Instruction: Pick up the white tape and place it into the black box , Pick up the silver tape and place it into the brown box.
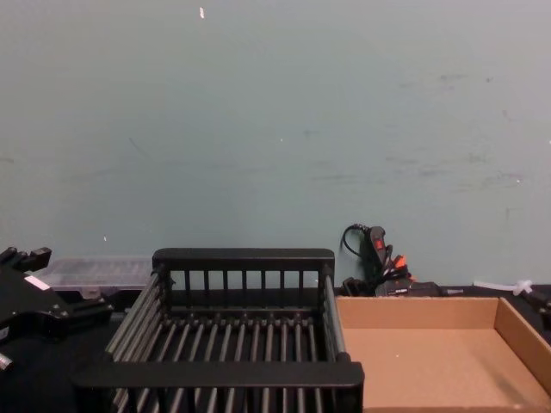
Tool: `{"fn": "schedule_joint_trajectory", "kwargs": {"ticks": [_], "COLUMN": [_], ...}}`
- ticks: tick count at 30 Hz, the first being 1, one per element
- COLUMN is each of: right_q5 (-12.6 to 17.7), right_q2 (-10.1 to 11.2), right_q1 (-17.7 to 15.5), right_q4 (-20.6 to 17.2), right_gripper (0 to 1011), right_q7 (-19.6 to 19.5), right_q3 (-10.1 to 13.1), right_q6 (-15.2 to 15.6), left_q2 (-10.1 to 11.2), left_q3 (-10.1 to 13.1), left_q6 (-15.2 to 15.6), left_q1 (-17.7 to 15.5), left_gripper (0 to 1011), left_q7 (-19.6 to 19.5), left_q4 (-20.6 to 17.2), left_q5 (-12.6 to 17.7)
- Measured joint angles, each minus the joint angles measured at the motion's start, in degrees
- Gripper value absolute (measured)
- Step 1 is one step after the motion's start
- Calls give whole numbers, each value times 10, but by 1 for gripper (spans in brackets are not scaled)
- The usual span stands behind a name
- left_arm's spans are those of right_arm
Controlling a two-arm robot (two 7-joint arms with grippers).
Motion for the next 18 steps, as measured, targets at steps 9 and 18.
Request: {"fn": "schedule_joint_trajectory", "kwargs": {"ticks": [9,18], "right_q5": [0,0], "right_q2": [0,0], "right_q1": [0,0], "right_q4": [0,0], "right_gripper": [1000,1000], "right_q7": [0,0], "right_q3": [0,0], "right_q6": [0,0], "left_q2": [0,0], "left_q3": [0,0], "left_q6": [0,0], "left_q1": [0,0], "left_gripper": [1002,1001], "left_q7": [0,0], "left_q4": [0,0], "left_q5": [0,0]}}
